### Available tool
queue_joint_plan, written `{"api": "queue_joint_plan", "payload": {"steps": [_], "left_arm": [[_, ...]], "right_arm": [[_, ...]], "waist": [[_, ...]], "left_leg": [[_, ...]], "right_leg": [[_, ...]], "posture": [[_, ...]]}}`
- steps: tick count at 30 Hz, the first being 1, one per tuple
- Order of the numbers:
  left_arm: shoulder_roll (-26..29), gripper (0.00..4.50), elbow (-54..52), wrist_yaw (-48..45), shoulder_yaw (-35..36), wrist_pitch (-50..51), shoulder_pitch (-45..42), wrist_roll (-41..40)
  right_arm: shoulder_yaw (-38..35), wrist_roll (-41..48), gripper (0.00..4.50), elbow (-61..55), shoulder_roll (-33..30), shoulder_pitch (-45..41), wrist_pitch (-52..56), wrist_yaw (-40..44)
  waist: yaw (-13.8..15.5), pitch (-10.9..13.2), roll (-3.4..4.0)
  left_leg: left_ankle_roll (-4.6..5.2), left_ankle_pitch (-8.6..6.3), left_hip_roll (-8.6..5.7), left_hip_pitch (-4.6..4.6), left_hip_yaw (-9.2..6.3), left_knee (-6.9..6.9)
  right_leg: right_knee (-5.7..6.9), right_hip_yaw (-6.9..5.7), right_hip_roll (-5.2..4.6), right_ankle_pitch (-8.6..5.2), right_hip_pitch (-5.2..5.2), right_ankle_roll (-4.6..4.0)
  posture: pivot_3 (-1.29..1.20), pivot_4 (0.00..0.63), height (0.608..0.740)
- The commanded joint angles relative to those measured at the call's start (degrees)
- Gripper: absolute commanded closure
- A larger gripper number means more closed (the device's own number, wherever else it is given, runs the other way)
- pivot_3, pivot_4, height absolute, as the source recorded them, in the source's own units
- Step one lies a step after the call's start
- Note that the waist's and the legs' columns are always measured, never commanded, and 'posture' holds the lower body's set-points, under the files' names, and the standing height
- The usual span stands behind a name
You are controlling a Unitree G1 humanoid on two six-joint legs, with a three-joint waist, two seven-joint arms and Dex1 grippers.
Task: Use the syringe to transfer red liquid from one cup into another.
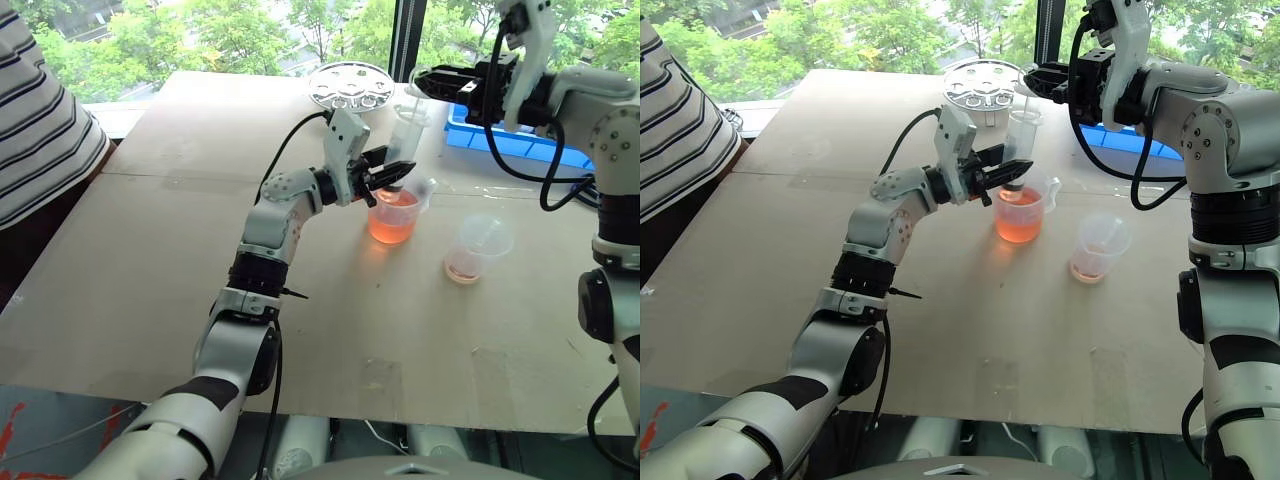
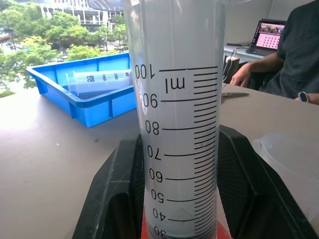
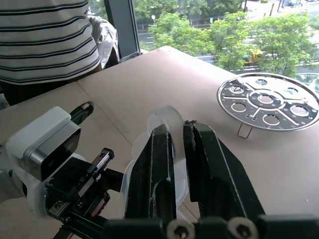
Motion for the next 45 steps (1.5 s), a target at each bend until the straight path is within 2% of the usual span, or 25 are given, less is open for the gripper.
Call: {"api": "queue_joint_plan", "payload": {"steps": [1, 9, 13, 14, 18, 20, 21, 22, 27, 30, 39, 45], "left_arm": [[0.1, 3.11, -0.5, -2.7, -2.8, -0.2, 1.0, 0.5], [-0.1, 3.11, -0.9, -2.8, -2.9, -0.3, 1.0, 0.4], [-0.8, 3.11, -1.7, -2.5, -1.5, -0.3, 0.4, -1.2], [-0.9, 3.11, -2.1, -2.5, -1.2, 0.0, 0.3, -1.7], [-1.4, 3.11, -4.1, -2.3, -0.3, 1.4, 0.3, -3.8], [-1.5, 3.11, -4.9, -1.8, -0.1, 2.1, 0.2, -4.2], [-1.5, 3.11, -5.1, -1.6, 0.1, 2.7, 0.1, -4.4], [-1.4, 3.11, -5.4, -1.5, 0.4, 3.6, -0.2, -4.9], [-1.5, 3.11, -5.7, 1.6, 4.0, 8.7, -2.9, -8.5], [-0.9, 3.11, -5.0, 3.5, 6.3, 11.3, -5.2, -10.3], [0.4, 3.11, -2.5, 4.6, 5.9, 7.4, -6.2, -8.1], [0.6, 3.11, 0.2, 5.5, 6.4, 7.6, -7.7, -7.8]], "right_arm": [[-6.7, -4.7, 4.49, 0.5, -2.9, -4.4, -5.7, -5.5], [-6.5, -4.5, 4.49, 0.3, -3.3, -4.2, -5.8, -5.2], [-4.4, -3.8, 4.49, -2.8, -4.9, -2.0, -4.7, -1.3], [-3.8, -3.7, 3.58, -3.7, -5.5, -1.2, -5.0, 0.1], [-4.6, -3.9, 1.86, -6.0, -6.4, 3.0, -6.0, 0.9], [-5.6, -4.1, 0.83, -7.2, -7.1, 4.7, -6.1, 0.7], [-6.5, -3.8, 0.59, -7.9, -7.6, 5.7, -6.0, 0.7], [-7.5, -3.5, 0.05, -8.7, -8.0, 6.8, -6.0, 0.7], [-17.2, 2.9, 0.05, -17.3, -7.6, 15.1, -5.6, 0.2], [-20.4, 6.3, 0.05, -20.2, -6.5, 17.7, -4.0, -1.2], [-21.8, 6.7, 0.05, -24.2, -4.2, 24.8, -5.1, -6.0], [-22.4, 7.5, 0.05, -26.7, -3.5, 29.1, -7.1, -6.2]], "waist": [[0.0, 0.0, 0.00], [0.0, 0.0, 0.00], [0.0, 0.0, 0.00], [0.2, 0.0, 0.00], [0.2, 0.0, 0.00], [0.1, 0.0, 0.00], [0.1, 0.0, 0.00], [0.1, 0.0, 0.00], [0.1, 0.0, -0.01], [0.0, 0.0, -0.01], [0.1, 0.0, -0.01], [0.1, 0.0, -0.01]], "left_leg": [[0.00, 0.00, 0.00, 0.00, 0.00, 0.00], [0.00, 0.00, 0.00, 0.00, 0.00, 0.00], [0.00, 0.00, 0.00, -0.01, 0.00, 0.00], [0.00, 0.00, 0.00, -0.02, 0.00, 0.00], [0.00, 0.00, -0.03, -0.04, 0.01, 0.00], [0.01, 0.00, -0.03, -0.04, 0.01, 0.00], [0.01, 0.00, -0.02, -0.04, 0.01, 0.00], [0.01, 0.00, -0.01, -0.03, 0.01, 0.00], [0.02, -0.01, 0.02, -0.04, 0.01, 0.00], [0.02, -0.01, 0.02, -0.03, 0.04, 0.01], [-0.01, 0.01, 0.00, 0.01, 0.04, 0.03], [-0.19, 0.11, 0.01, -0.01, 0.04, 0.02]], "right_leg": [[0.00, 0.00, 0.00, 0.00, 0.00, 0.00], [0.00, 0.00, 0.00, 0.00, 0.00, 0.00], [0.00, 0.00, 0.00, 0.00, 0.00, 0.00], [-0.01, -0.01, 0.00, 0.00, -0.01, 0.00], [-0.04, -0.02, -0.05, 0.00, 0.00, 0.00], [-0.03, -0.01, -0.04, 0.00, 0.00, 0.00], [-0.02, -0.01, -0.04, 0.00, -0.01, 0.00], [0.00, -0.01, -0.03, 0.00, -0.02, 0.00], [-0.01, -0.01, -0.04, 0.00, -0.01, 0.00], [0.01, 0.05, -0.05, 0.00, -0.01, 0.00], [0.03, 0.03, -0.01, 0.00, 0.02, 0.00], [-0.01, 0.02, 0.01, 0.00, 0.02, 0.00]], "posture": [[0.00, 0.150, 0.740], [0.00, 0.150, 0.740], [0.00, 0.150, 0.740], [0.00, 0.150, 0.740], [0.00, 0.150, 0.740], [0.00, 0.150, 0.740], [0.00, 0.150, 0.740], [0.00, 0.150, 0.740], [0.00, 0.150, 0.740], [0.00, 0.150, 0.740], [0.00, 0.150, 0.740], [0.00, 0.150, 0.740]]}}
